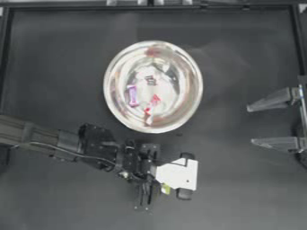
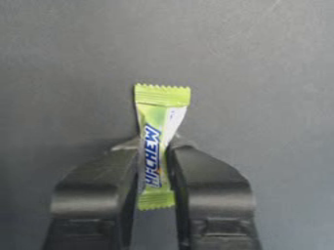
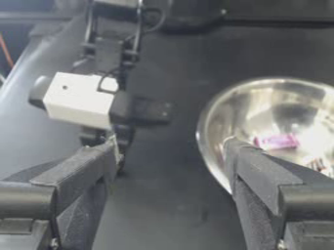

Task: Put candies in bowl

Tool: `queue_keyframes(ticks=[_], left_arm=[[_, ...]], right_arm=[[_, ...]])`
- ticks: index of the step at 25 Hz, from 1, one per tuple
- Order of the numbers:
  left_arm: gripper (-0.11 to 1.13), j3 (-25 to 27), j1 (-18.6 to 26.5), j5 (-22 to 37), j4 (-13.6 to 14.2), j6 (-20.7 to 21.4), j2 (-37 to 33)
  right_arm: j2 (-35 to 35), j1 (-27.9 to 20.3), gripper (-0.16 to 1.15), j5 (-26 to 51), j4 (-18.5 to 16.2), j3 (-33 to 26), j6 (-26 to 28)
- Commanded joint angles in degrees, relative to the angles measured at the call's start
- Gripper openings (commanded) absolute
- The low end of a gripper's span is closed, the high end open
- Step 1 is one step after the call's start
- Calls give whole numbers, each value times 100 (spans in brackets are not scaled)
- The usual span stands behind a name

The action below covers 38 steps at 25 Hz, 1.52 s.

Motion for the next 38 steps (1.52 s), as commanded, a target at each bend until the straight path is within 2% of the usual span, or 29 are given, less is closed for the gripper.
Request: queue_keyframes(ticks=[1, 6, 8, 18, 25, 33, 38], left_arm=[[41, -132, 0, 9, 9, 9, -299], [39, -158, 9, 0, 35, 70, -448], [39, -149, 26, 9, 141, 70, -589], [39, 149, 431, 26, 800, 79, -1591], [39, 536, 1134, -9, 1336, 62, -2294], [39, 615, 1837, -290, 2057, 97, -2241], [39, 624, 2162, -615, 2285, 97, -1995]], right_arm=[[26, 9, 95, -44, 18, -79, 9], [26, 0, 95, -62, 9, -70, 9], [26, 0, 95, -53, 9, -70, 9], [26, 0, 95, -141, 26, -18, 26], [26, 0, 95, -167, 26, -18, 35], [26, 0, 95, -220, 44, -18, 44], [26, 0, 95, -220, 79, -18, 35]])
